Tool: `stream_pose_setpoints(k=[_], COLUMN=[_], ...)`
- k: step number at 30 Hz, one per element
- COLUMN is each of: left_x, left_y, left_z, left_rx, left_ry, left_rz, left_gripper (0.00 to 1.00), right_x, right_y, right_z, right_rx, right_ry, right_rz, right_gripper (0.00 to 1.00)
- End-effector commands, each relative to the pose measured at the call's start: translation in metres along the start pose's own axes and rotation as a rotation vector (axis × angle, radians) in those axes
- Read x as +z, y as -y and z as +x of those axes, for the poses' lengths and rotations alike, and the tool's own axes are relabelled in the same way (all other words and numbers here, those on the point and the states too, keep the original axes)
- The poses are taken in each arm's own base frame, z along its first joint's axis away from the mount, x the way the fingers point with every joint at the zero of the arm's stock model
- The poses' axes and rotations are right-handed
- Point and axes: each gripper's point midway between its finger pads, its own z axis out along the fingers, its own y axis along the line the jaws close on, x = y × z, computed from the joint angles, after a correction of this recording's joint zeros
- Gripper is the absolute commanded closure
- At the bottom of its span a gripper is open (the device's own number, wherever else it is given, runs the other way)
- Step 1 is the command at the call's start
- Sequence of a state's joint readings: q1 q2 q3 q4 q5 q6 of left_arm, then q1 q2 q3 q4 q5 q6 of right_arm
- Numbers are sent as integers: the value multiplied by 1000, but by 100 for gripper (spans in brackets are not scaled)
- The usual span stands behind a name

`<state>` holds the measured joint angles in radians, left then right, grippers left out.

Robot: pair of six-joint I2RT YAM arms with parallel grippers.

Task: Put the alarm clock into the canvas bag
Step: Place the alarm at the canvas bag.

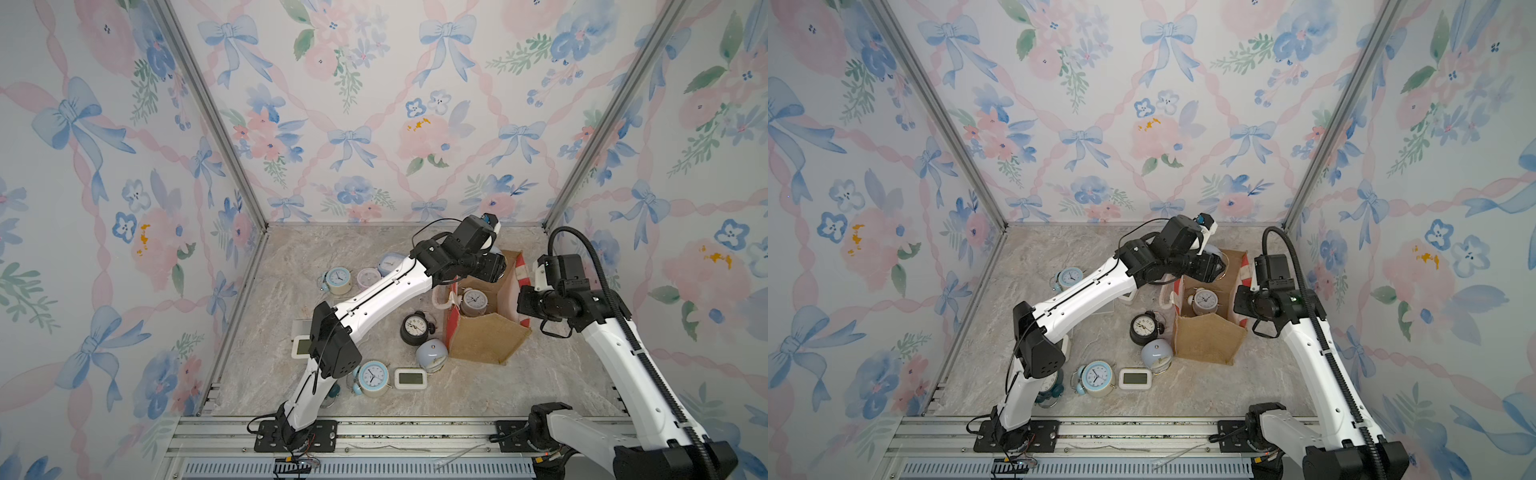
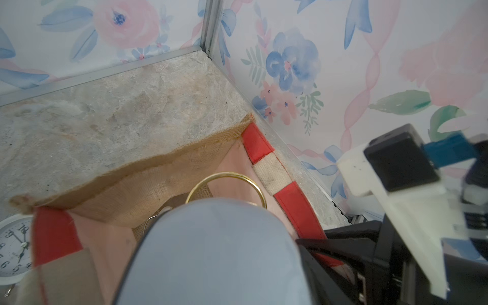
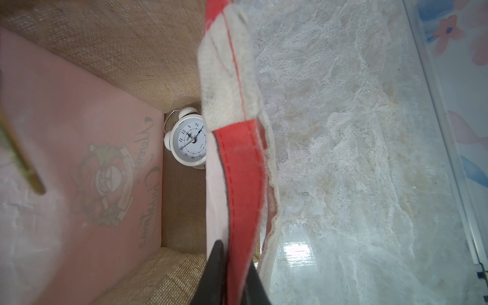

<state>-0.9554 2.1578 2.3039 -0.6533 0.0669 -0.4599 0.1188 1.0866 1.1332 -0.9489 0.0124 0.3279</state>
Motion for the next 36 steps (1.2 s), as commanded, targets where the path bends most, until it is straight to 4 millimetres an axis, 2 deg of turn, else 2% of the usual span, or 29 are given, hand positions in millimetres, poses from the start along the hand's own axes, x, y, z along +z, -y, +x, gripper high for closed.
stream_pose_setpoints(k=[1, 5, 8, 20, 36], left_x=[10, 31, 43, 101, 150], left_y=[4, 7, -1, -18, -47], left_z=[-11, -6, 0, 61, 123], left_rx=[-31, -45, -70, -128, -141], left_ry=[42, 41, 37, -101, -219], left_rz=[-4, -8, -42, -73, -137], left_gripper=[47, 46, 47, 47, 45], right_x=[-9, -9, -9, -12, -12], right_y=[1, 1, -1, -2, -3], right_z=[-1, 0, -1, -3, 0], right_rx=[-18, -17, -17, -28, -37], right_ry=[4, 2, 5, 5, -1], right_rz=[8, 9, 3, 2, 2], right_gripper=[88, 88, 88, 88, 88])
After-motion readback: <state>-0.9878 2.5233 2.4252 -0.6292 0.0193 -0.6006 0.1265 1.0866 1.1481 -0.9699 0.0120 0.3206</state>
